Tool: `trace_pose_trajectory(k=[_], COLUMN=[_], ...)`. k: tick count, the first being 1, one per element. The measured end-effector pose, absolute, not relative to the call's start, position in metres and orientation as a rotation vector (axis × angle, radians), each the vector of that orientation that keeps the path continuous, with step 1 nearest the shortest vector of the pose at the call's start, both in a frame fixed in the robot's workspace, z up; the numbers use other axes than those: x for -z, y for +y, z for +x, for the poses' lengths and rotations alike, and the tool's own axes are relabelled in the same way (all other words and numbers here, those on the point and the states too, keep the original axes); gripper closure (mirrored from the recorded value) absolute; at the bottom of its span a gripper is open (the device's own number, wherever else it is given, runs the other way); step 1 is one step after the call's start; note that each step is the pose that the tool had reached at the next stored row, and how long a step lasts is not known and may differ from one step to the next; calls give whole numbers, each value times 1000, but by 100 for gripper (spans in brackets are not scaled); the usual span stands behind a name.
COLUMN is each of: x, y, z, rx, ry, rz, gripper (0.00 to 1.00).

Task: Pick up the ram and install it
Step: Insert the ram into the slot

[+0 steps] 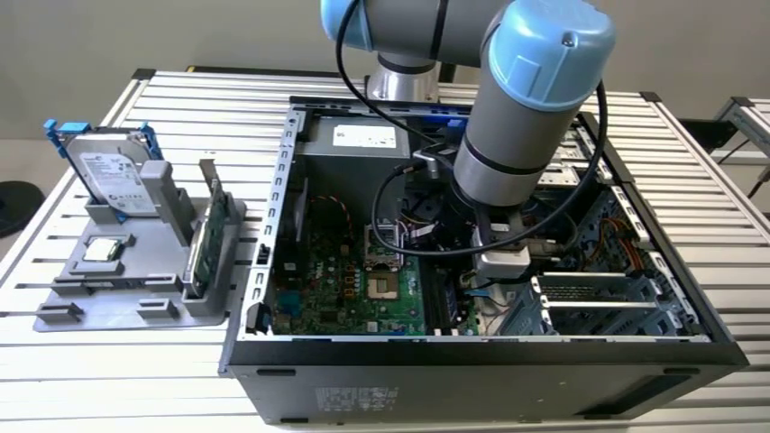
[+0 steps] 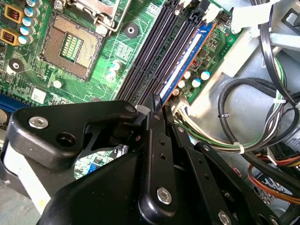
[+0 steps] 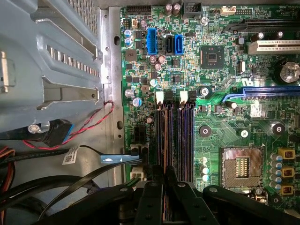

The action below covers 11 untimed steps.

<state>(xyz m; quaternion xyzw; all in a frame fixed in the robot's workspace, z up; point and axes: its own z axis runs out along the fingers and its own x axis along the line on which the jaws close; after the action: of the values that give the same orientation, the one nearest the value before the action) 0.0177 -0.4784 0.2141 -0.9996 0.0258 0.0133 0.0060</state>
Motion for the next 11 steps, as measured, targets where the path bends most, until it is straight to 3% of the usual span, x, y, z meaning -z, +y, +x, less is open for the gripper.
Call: trace_pose_trajectory(k=[11], x=[-214], y=[-478], z=[18], rx=[-41], ry=[81], rz=[-3128], gripper=[100])
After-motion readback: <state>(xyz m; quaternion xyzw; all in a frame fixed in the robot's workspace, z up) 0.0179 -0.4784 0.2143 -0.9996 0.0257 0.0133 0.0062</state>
